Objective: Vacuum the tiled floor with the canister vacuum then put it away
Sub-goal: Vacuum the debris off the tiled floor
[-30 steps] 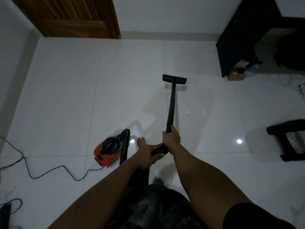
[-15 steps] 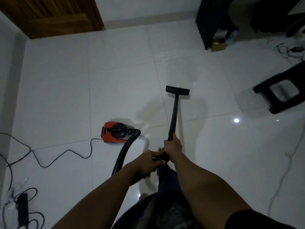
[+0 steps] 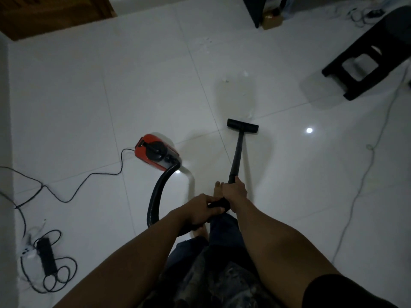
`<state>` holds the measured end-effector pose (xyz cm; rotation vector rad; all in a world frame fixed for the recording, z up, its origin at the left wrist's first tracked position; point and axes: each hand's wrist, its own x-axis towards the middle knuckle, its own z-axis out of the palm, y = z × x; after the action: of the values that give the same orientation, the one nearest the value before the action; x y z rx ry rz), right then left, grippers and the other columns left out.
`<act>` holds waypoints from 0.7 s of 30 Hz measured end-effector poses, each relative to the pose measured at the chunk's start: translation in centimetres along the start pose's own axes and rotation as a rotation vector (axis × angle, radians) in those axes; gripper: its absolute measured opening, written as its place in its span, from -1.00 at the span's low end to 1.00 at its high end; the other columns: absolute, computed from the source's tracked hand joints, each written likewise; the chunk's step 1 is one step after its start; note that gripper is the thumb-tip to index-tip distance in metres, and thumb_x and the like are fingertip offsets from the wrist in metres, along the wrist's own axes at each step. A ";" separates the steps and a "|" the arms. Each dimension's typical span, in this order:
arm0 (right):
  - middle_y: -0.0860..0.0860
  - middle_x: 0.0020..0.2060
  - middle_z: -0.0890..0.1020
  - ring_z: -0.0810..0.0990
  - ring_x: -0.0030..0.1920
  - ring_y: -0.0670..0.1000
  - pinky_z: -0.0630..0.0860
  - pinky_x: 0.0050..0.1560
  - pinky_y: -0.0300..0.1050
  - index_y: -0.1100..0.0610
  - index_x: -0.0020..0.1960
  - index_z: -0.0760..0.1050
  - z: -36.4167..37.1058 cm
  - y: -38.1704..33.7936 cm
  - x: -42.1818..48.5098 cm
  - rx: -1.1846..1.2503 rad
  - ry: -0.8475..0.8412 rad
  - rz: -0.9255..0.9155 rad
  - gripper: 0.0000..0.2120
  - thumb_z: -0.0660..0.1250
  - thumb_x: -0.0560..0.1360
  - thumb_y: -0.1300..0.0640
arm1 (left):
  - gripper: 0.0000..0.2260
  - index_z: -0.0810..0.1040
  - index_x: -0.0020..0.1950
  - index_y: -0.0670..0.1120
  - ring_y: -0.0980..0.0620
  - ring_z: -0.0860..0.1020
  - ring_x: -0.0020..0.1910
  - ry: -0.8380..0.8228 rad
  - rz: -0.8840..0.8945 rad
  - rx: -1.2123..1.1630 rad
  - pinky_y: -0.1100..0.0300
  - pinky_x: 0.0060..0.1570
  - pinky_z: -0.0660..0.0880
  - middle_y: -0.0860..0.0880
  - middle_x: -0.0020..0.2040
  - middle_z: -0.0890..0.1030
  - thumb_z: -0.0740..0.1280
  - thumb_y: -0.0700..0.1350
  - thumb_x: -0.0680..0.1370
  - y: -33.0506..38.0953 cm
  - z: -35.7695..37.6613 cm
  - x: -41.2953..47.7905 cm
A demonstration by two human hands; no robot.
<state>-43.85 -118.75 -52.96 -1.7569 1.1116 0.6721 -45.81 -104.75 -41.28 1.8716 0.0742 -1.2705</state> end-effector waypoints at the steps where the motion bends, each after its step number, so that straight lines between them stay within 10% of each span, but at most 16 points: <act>1: 0.09 0.23 0.58 0.60 0.06 0.11 0.58 -0.07 -0.07 -0.04 0.58 0.22 -0.5 0.4 0.0 -0.015 0.001 0.007 -0.41 0.27 0.57 0.12 | -0.70 0.56 0.35 -0.12 0.29 0.44 -0.59 -0.005 0.005 0.012 0.46 -0.54 0.32 0.05 -0.34 0.52 0.32 -0.08 0.64 0.1 0.6 0.0; 9: -0.02 0.01 0.61 0.61 -0.05 0.11 0.61 0.03 0.08 -0.17 0.53 0.22 -3.7 2.4 3.6 -0.165 -0.018 0.019 -0.29 0.18 0.36 -0.04 | -0.64 0.47 0.45 0.01 0.27 0.44 -0.60 -0.040 0.033 0.069 0.40 -0.54 0.35 0.02 -0.28 0.53 0.30 -0.01 0.64 1.9 3.4 2.8; 16: 0.11 0.27 0.55 0.58 0.14 0.14 0.58 0.08 0.00 -0.01 0.58 0.20 -10.0 -1.3 6.4 -0.182 -0.044 -0.055 -0.38 0.21 0.54 0.17 | -0.52 0.43 0.47 0.11 -0.16 0.58 -0.37 -0.061 -0.043 0.025 -0.02 -0.37 0.55 -0.19 -0.13 0.64 0.32 0.16 0.56 6.3 5.4 8.7; 21: 0.14 0.32 0.50 0.55 0.08 0.09 0.46 -0.10 -0.14 0.01 0.62 0.09 -14.6 -3.7 11.1 -0.238 -0.052 -0.084 -0.35 0.18 0.58 0.24 | -0.55 0.39 0.51 0.06 0.01 0.50 -0.51 -0.051 -0.095 -0.024 0.11 -0.44 0.49 -0.14 -0.19 0.60 0.29 0.09 0.62 11.4 7.0 12.8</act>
<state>-36.04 -135.69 -54.13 -1.9632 0.9480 0.8209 -39.32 -121.61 -45.26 1.8329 0.1525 -1.3749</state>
